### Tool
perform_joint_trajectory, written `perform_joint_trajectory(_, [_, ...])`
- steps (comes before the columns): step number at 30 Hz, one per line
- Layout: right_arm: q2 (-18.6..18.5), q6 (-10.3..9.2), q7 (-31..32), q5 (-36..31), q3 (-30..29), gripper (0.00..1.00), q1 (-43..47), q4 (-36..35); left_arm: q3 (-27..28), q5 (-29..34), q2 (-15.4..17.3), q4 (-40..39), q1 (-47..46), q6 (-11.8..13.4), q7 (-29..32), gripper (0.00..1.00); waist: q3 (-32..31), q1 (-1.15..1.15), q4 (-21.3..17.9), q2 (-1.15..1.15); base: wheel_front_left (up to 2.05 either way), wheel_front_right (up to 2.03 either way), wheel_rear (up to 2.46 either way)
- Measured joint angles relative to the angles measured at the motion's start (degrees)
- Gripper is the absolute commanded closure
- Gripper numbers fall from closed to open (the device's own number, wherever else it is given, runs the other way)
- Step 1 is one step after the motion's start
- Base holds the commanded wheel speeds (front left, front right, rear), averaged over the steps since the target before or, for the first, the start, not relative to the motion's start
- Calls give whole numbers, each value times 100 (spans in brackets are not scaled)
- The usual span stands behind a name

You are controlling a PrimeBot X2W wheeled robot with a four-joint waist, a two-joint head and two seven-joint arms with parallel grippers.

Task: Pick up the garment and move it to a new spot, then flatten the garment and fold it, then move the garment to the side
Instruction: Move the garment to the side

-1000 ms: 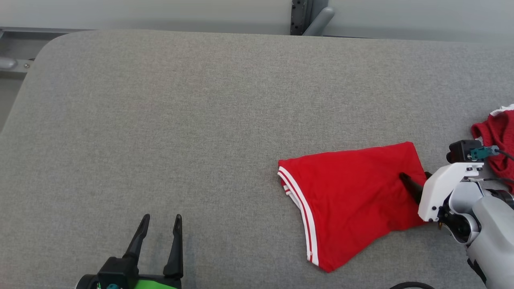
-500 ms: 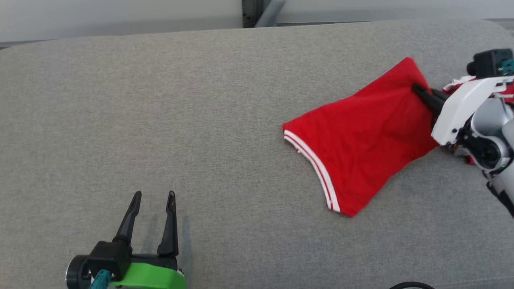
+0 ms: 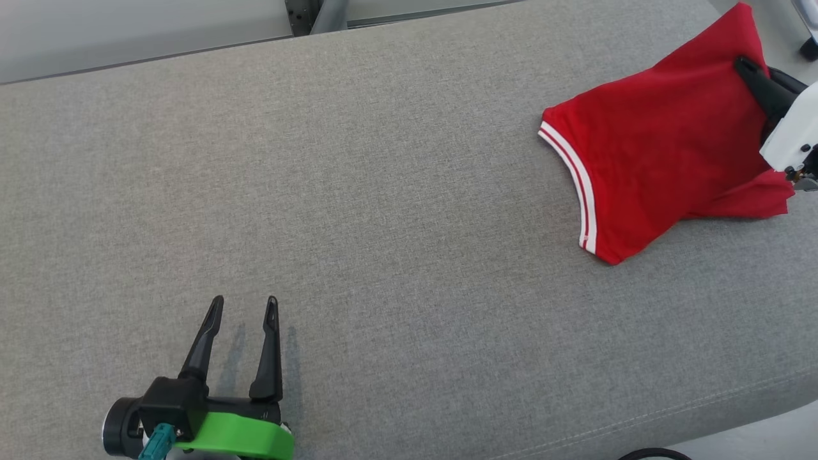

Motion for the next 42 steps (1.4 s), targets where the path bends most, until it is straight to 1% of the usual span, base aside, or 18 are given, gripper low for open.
perform_joint_trajectory(3, [10, 0, -33, -33, -111, 100, -10, 51, 1, 33, 0, 14, -5, -33, 0, 0, 23, 0, -23, 0, 0, 0, 0])
perform_joint_trajectory(12, [88, 0, -140, -166, -489, 100, -112, 301, 66, 80, 1, 27, -14, -57, 0, 0, 140, 0, 90, 0, 0, 0, 0])
perform_joint_trajectory(18, [2, 0, -447, -350, -951, 100, 18, 931, 42, 242, 0, 52, -29, -107, 0, 0, 356, 0, 155, 0, 0, 0, 0])
perform_joint_trajectory(19, [-13, 0, -552, -442, -1023, 60, 38, 1059, 47, 264, 1, 58, -44, -118, 0, 0, 400, 0, 165, 0, 0, 0, 0])
perform_joint_trajectory(20, [-27, 0, -698, -546, -1088, 0, 59, 1202, 54, 294, 0, 74, -71, -135, 0, 0, 442, 0, 178, 0, 0, 0, 0])
perform_joint_trajectory(26, [29, 0, -1650, -1071, -1269, 0, 198, 1784, 69, 397, 2, 131, -183, -234, 0, 0, 614, 0, 293, 0, 0, 0, 0])
perform_joint_trajectory(30, [186, 1, -2351, -1304, -1241, 0, 274, 1831, 136, 413, 3, 132, -179, -243, 0, 0, 596, 1, 338, 0, 0, 0, 0])
perform_joint_trajectory(33, [171, 1, -2861, -1610, -1176, 0, 431, 1761, 214, 411, 4, 122, -151, -257, 0, 0, 508, 0, 346, 0, 0, 0, 0])
perform_joint_trajectory(35, [178, 1, -3042, -1835, -1185, 0, 582, 1631, 278, 378, 3, 113, -95, -256, 0, 0, 422, 0, 351, 0, 0, 0, 0])
perform_joint_trajectory(38, [279, 1, -3128, -2069, -1388, 0, 913, 1321, 314, 278, 4, 119, 21, -222, 0, 0, 250, 0, 365, 0, 0, 0, 0])
perform_joint_trajectory(42, [557, 1, -3138, -2402, -1897, 0, 1734, 494, 336, 118, 3, 140, 213, -118, 0, 0, -46, 0, 404, -1, 0, 0, 0])
